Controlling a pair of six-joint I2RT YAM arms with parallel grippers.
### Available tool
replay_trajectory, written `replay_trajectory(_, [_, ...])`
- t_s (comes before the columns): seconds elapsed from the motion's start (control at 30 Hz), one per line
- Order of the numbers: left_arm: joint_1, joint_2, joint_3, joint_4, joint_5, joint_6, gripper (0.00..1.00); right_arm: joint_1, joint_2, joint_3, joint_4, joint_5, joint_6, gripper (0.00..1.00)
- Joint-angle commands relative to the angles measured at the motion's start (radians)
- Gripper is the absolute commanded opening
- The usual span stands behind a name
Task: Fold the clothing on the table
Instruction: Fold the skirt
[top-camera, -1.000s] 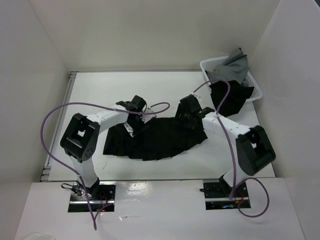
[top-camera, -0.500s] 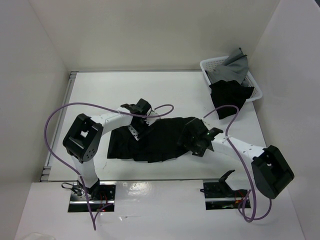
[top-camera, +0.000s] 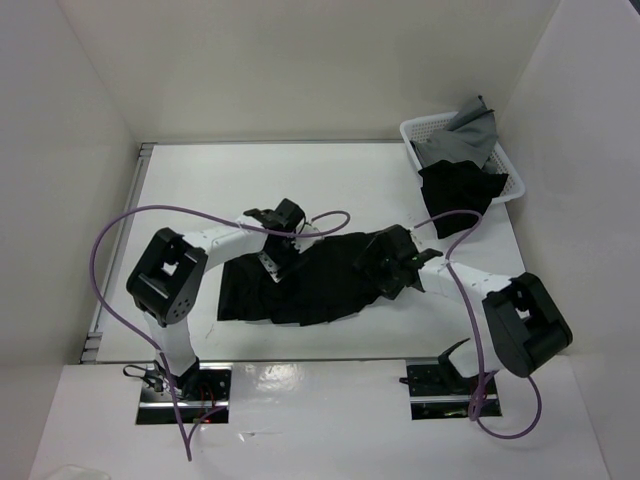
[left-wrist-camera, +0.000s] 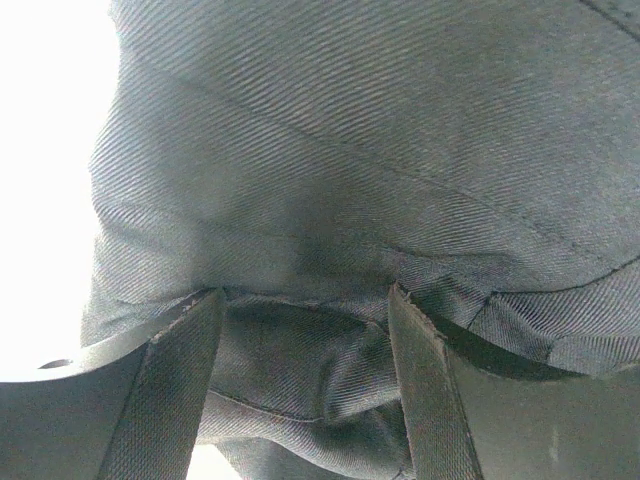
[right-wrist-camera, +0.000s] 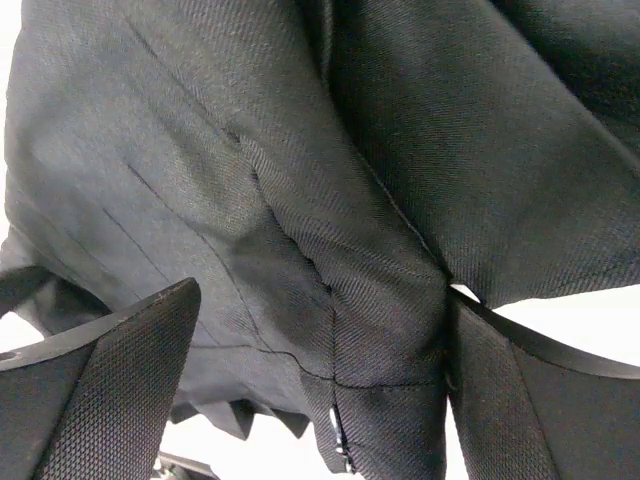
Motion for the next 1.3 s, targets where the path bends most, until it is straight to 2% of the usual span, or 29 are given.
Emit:
replay_trajectory(0.0, [-0.023,0.006,0.005,0.002,0.014,-0.021,0.73,-0.013,0.036,-0.047,-0.016,0.060,0.009,0.92])
replay_trajectory(0.03, [-0.023,0.006,0.005,0.011,0.014,-0.021,0.73,-0.013,0.036,-0.056,-0.001,0.060,0.009,0.84])
replay_trajectory(0.07, [-0.023,0.006,0.005,0.011,0.014,-0.021,0.73,-0.022,0.036,-0.066,0.013,0.060,0.009,0.71])
replay_trajectory(0.1, [-0.023,0.017,0.016,0.011,0.014,-0.012,0.73,-0.022,0.036,-0.067,0.033,0.051,0.009,0.40])
replay_trajectory(0.13, [-0.023,0.017,0.016,0.011,0.014,-0.012,0.73,-0.022,0.057,-0.067,0.033,0.051,-0.003,0.22])
replay_trajectory(0.2, [-0.023,0.026,0.031,0.011,0.014,-0.012,0.73,-0.022,0.081,-0.044,0.033,0.051,-0.018,0.00])
replay_trajectory(0.3, [-0.023,-0.019,0.080,-0.035,0.026,-0.021,0.73,-0.022,0.115,-0.005,-0.005,0.100,-0.052,0.00])
replay_trajectory(0.37, [-0.023,-0.053,0.128,-0.096,0.061,-0.021,0.77,-0.022,0.096,0.008,-0.036,0.149,-0.072,0.00])
replay_trajectory(0.43, [0.020,-0.107,0.156,-0.136,0.133,-0.021,0.78,0.015,0.073,0.050,-0.098,0.236,-0.072,0.00])
replay_trajectory(0.53, [0.052,-0.145,0.165,-0.205,0.147,-0.012,0.79,0.024,0.052,0.134,-0.195,0.330,-0.109,0.00])
replay_trajectory(0.67, [0.092,-0.156,0.093,-0.216,0.057,-0.003,0.79,0.078,0.043,0.223,-0.318,0.466,-0.143,0.00])
replay_trajectory(0.83, [0.175,-0.156,0.045,-0.216,0.057,-0.021,0.81,0.140,0.006,0.272,-0.406,0.578,-0.143,0.00])
replay_trajectory(1.0, [0.276,-0.083,0.022,-0.205,0.057,-0.031,0.85,0.165,0.016,0.309,-0.449,0.637,-0.161,0.00])
replay_trajectory(1.1, [0.299,-0.044,-0.004,-0.172,0.101,-0.022,0.85,0.232,0.048,0.349,-0.487,0.701,-0.170,0.00])
replay_trajectory(1.2, [0.299,-0.012,-0.024,-0.139,0.208,0.012,0.85,0.335,0.140,0.449,-0.534,0.778,-0.170,0.00])
replay_trajectory(1.23, [0.299,0.000,-0.024,-0.139,0.242,0.026,0.85,0.363,0.214,0.485,-0.579,0.834,-0.170,0.00])
replay_trajectory(1.27, [0.299,0.029,-0.024,-0.130,0.283,0.026,0.80,0.393,0.258,0.571,-0.606,0.865,-0.183,0.00])
